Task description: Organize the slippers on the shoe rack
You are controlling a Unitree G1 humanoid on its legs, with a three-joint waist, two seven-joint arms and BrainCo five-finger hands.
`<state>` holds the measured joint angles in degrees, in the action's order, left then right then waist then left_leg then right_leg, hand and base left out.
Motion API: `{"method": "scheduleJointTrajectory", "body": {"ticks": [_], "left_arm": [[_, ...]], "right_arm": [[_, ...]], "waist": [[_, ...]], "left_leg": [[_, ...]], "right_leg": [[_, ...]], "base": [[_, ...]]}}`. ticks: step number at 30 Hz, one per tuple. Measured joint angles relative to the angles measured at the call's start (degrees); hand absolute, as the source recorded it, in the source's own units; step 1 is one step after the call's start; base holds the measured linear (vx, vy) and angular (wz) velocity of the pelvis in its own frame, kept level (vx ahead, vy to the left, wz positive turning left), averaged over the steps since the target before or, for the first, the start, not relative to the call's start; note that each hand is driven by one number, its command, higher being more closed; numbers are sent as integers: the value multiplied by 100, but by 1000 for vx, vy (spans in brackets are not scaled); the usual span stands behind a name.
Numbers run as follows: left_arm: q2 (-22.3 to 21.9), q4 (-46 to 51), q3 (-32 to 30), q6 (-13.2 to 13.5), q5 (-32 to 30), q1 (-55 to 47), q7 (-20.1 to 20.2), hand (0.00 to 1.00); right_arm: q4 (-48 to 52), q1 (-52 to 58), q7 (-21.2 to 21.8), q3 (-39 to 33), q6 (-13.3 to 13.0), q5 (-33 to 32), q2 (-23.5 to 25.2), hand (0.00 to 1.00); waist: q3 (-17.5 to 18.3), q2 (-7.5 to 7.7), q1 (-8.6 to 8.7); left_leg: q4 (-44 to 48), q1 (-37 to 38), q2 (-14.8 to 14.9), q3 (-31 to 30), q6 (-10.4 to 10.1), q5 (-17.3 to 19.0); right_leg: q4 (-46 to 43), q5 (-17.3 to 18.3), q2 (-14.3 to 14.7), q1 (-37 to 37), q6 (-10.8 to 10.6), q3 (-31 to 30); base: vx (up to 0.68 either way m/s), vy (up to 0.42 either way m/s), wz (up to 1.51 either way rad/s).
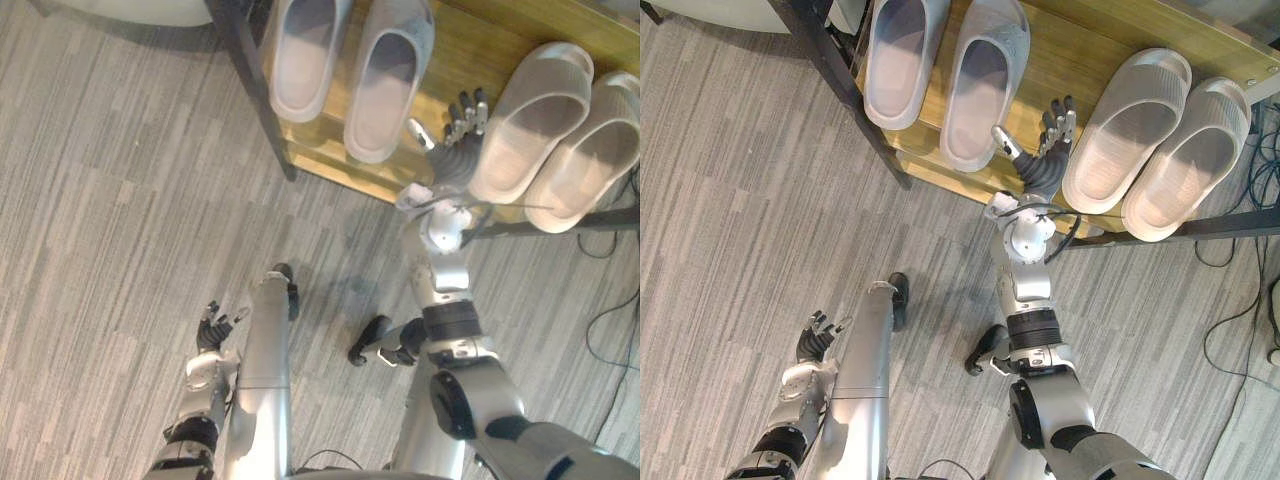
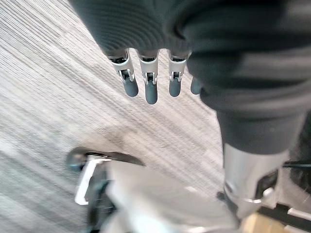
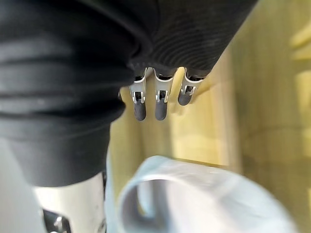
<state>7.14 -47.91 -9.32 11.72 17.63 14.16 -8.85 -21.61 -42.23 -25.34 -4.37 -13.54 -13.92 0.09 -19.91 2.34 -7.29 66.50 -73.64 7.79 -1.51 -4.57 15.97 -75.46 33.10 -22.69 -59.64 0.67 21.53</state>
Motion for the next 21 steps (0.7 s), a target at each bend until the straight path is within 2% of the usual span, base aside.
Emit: {"method": "scheduleJointTrajectory", "body": {"ticks": [4, 11, 21], "left_arm": [[-87, -16, -103, -11, 60, 28, -2, 0], [-185, -12, -115, -14, 59, 97, 9, 0], [-355, 2, -215, 9, 60, 118, 12, 0]], "right_arm": [[-202, -19, 216, -5, -52, -461, -42, 0], [-563, -407, 553, 53, -57, -866, -96, 0], [-1022, -963, 534, 229, -25, -1300, -121, 0]], "waist": [[129, -4, -45], [129, -5, -163], [136, -22, -274]], "left_leg": [[-87, 4, 8, -28, -24, -14], [-188, 34, -51, -94, -77, -68], [-262, 61, -138, -123, -84, -97]], "right_leg": [[106, -33, 42, 32, 5, 59], [154, -29, 21, 113, 8, 165], [173, -22, -43, 170, 6, 213]], "base": [[0, 0, 0], [2, -2, 6], [-9, 3, 4]]}}
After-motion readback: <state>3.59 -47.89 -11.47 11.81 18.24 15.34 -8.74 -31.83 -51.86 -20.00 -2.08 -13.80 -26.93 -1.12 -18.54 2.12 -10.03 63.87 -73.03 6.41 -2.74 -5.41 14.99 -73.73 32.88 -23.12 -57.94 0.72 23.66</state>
